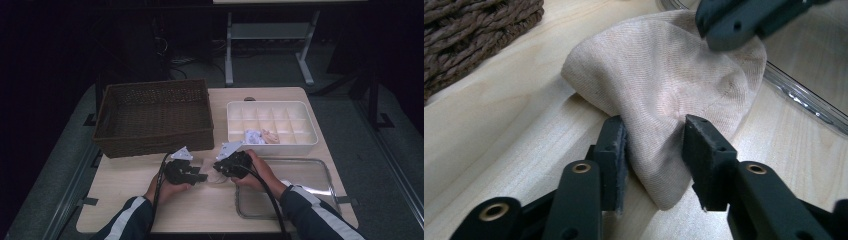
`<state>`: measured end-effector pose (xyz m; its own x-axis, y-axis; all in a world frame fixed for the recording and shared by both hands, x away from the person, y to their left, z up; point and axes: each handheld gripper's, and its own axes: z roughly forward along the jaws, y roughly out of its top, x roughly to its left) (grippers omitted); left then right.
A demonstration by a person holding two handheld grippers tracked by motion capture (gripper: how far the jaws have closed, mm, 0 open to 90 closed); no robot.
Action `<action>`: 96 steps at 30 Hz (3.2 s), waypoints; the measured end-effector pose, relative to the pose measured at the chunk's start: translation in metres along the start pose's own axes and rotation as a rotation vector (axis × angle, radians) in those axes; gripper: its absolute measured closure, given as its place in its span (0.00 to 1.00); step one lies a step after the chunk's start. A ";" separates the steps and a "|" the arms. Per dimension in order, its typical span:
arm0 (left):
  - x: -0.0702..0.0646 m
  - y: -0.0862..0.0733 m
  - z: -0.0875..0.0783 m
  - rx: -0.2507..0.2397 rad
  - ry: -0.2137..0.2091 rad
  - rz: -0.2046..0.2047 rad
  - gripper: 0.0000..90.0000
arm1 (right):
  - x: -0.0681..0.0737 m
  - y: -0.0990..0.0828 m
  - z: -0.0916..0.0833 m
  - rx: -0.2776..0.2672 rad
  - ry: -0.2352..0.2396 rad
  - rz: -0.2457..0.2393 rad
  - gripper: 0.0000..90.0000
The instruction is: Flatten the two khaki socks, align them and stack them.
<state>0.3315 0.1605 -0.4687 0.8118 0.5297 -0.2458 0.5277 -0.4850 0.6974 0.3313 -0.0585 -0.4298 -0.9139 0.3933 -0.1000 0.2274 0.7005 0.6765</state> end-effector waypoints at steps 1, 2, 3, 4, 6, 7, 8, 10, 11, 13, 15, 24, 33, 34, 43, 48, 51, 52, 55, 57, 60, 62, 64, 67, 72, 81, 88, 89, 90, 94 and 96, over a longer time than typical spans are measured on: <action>0.000 0.000 0.000 0.001 -0.005 0.000 0.70 | 0.002 0.001 0.003 0.015 0.003 -0.019 0.94; 0.000 0.000 0.000 0.003 -0.011 0.000 0.73 | 0.004 0.001 0.006 0.023 0.009 -0.020 0.94; 0.000 0.000 -0.001 0.001 -0.013 0.005 0.76 | 0.005 0.002 0.010 0.032 0.010 -0.024 0.94; 0.000 0.000 -0.002 -0.003 -0.009 0.015 0.79 | 0.005 0.001 0.015 0.052 -0.001 -0.026 0.94; 0.000 0.001 -0.004 -0.010 -0.011 0.023 0.86 | 0.003 -0.002 0.022 0.081 0.006 -0.015 0.94; 0.000 0.000 -0.004 -0.021 -0.015 0.015 0.87 | 0.001 -0.003 0.023 0.086 0.015 -0.009 0.94; 0.000 0.000 -0.005 -0.025 -0.016 0.015 0.88 | 0.000 -0.003 0.024 0.081 0.018 -0.003 0.94; -0.001 0.001 -0.007 -0.036 -0.031 0.018 0.90 | 0.000 -0.003 0.024 0.091 0.012 -0.015 0.93; -0.001 0.002 -0.008 -0.042 -0.030 0.027 0.90 | 0.002 -0.003 0.025 0.088 0.013 -0.004 0.93; -0.002 0.003 -0.012 -0.088 -0.048 0.001 0.91 | 0.002 -0.003 0.026 0.082 0.011 -0.003 0.93; -0.004 0.005 -0.014 -0.112 -0.054 0.014 0.91 | 0.001 -0.003 0.027 0.074 0.007 -0.005 0.93; -0.004 0.007 -0.014 -0.120 -0.032 0.012 0.91 | -0.002 -0.005 0.023 0.034 0.008 0.015 0.69; -0.003 0.008 -0.014 -0.097 0.004 0.019 0.90 | -0.015 -0.011 0.000 0.052 -0.008 0.061 0.78; -0.004 0.009 -0.014 -0.097 0.004 0.018 0.90 | -0.016 -0.013 0.004 0.067 0.001 0.056 0.79; -0.016 0.022 -0.010 -0.139 -0.005 0.076 0.88 | -0.015 -0.018 0.017 0.083 0.007 0.085 0.88; -0.024 0.026 0.001 -0.116 -0.002 0.115 0.88 | -0.011 -0.017 0.017 0.082 -0.004 0.079 0.90; -0.028 0.026 0.008 -0.076 0.021 0.151 0.87 | -0.011 -0.017 0.017 0.082 -0.002 0.074 0.90; -0.030 0.026 0.010 -0.069 0.030 0.164 0.87 | -0.011 -0.017 0.017 0.081 0.000 0.084 0.89; -0.030 0.025 0.011 -0.067 0.034 0.163 0.87 | -0.013 -0.018 0.017 0.078 -0.003 0.071 0.83; -0.029 0.024 0.011 -0.063 0.041 0.165 0.88 | -0.015 -0.019 0.016 0.070 0.003 0.081 0.77; -0.028 0.023 0.010 -0.054 0.050 0.168 0.88 | -0.020 -0.016 0.005 0.051 0.015 0.087 0.74; -0.027 0.023 0.011 -0.046 0.052 0.182 0.88 | -0.023 -0.014 -0.004 0.013 0.008 0.107 0.74; -0.029 0.024 0.012 -0.045 0.056 0.188 0.88 | -0.025 -0.011 -0.009 -0.031 0.007 0.140 0.74; -0.031 0.024 0.014 -0.045 0.056 0.190 0.88 | -0.025 -0.008 -0.008 -0.086 0.004 0.177 0.74; -0.031 0.024 0.014 -0.044 0.055 0.192 0.88 | -0.028 -0.004 0.000 -0.132 0.010 0.188 0.72; -0.031 0.024 0.008 -0.059 0.070 0.193 0.77 | -0.031 -0.010 0.012 -0.013 0.021 0.184 0.87; -0.022 0.017 -0.017 -0.176 0.046 0.049 0.59 | -0.030 -0.017 0.015 0.011 0.009 0.199 0.88; -0.019 0.015 -0.019 -0.191 0.040 0.019 0.60 | -0.031 -0.019 0.015 0.015 0.006 0.194 0.88; -0.017 0.014 -0.019 -0.190 0.034 0.002 0.62 | -0.030 -0.020 0.014 0.017 0.007 0.206 0.88; -0.019 0.011 -0.005 -0.156 0.000 -0.012 0.66 | -0.028 -0.023 0.014 0.019 -0.003 0.219 0.88; -0.025 0.012 0.004 -0.138 0.004 0.014 0.66 | -0.027 -0.023 0.014 0.026 0.000 0.214 0.89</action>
<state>0.3182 0.1387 -0.4566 0.8176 0.5266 -0.2330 0.4769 -0.3924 0.7865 0.3551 -0.0774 -0.4529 -0.8439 0.5346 0.0442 0.4250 0.6161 0.6631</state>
